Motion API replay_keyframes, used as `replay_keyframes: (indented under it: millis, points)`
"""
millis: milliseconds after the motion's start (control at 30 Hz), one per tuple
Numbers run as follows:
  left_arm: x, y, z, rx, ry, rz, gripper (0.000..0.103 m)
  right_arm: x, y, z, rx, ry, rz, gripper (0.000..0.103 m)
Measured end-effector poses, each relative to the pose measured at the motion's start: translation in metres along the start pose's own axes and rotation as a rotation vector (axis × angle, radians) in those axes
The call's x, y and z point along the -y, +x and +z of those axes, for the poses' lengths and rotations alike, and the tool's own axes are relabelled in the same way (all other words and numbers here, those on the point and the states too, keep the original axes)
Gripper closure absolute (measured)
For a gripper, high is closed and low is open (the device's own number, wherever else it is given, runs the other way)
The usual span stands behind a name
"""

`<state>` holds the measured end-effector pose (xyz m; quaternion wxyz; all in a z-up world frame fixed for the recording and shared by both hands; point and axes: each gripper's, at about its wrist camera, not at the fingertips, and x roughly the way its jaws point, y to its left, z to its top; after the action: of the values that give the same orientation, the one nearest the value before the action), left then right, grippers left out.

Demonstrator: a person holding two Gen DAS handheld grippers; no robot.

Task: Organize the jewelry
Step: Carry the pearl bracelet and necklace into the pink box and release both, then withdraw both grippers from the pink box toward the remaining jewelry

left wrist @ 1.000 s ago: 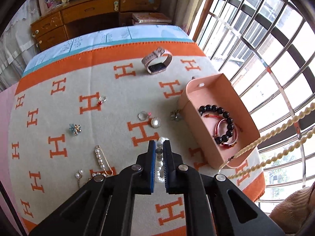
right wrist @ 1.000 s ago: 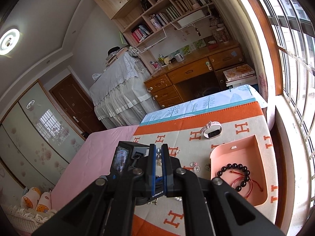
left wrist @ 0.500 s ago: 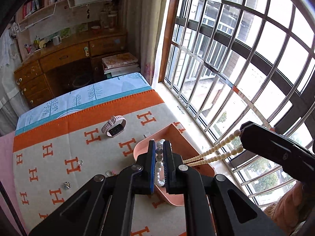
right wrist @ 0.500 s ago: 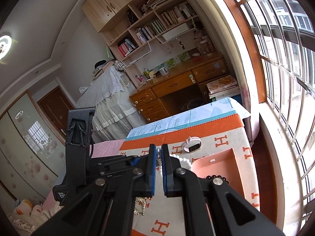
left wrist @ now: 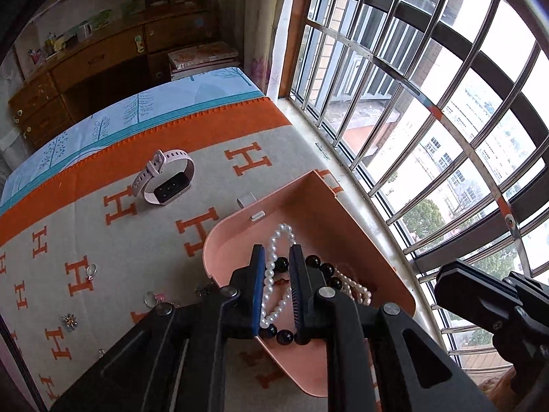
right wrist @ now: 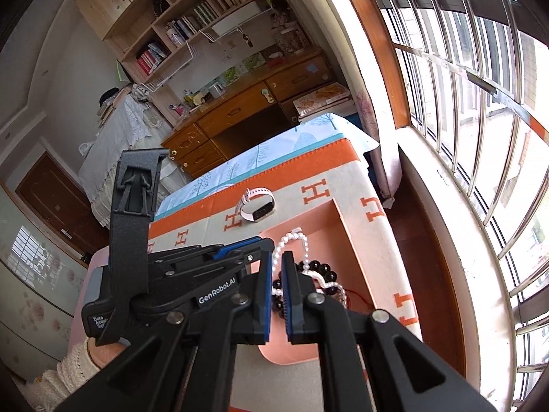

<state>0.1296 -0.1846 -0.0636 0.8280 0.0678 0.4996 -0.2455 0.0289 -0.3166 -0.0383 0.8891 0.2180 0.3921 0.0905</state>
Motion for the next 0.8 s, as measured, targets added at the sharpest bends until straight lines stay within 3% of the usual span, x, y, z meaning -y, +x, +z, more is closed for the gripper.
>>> replay_keyframes:
  millis: [33,67,100,233,600,800]
  points:
    - [-0.001,-0.001,-0.002,0.007,0.001,0.011,0.063,0.0,0.004,-0.002,-0.012,-0.011,-0.016,0.096]
    - [-0.002,-0.005,-0.004,0.024,0.001,0.023,0.043,-0.001,0.008,-0.005,-0.024,-0.018,-0.031,0.096]
    - [-0.004,-0.01,-0.007,0.05,0.0,0.04,0.03,-0.001,0.011,-0.006,-0.035,-0.022,-0.043,0.093]
    - [-0.008,-0.029,-0.015,0.106,0.022,0.093,0.027,-0.002,0.022,-0.013,-0.058,-0.028,-0.06,0.084]
    - [-0.038,-0.052,-0.046,0.115,-0.07,0.119,0.022,-0.019,0.034,-0.028,-0.078,-0.101,-0.153,0.084]
    - [-0.058,-0.061,-0.065,0.095,-0.124,0.147,0.022,-0.024,0.037,-0.036,-0.095,-0.112,-0.161,0.084]
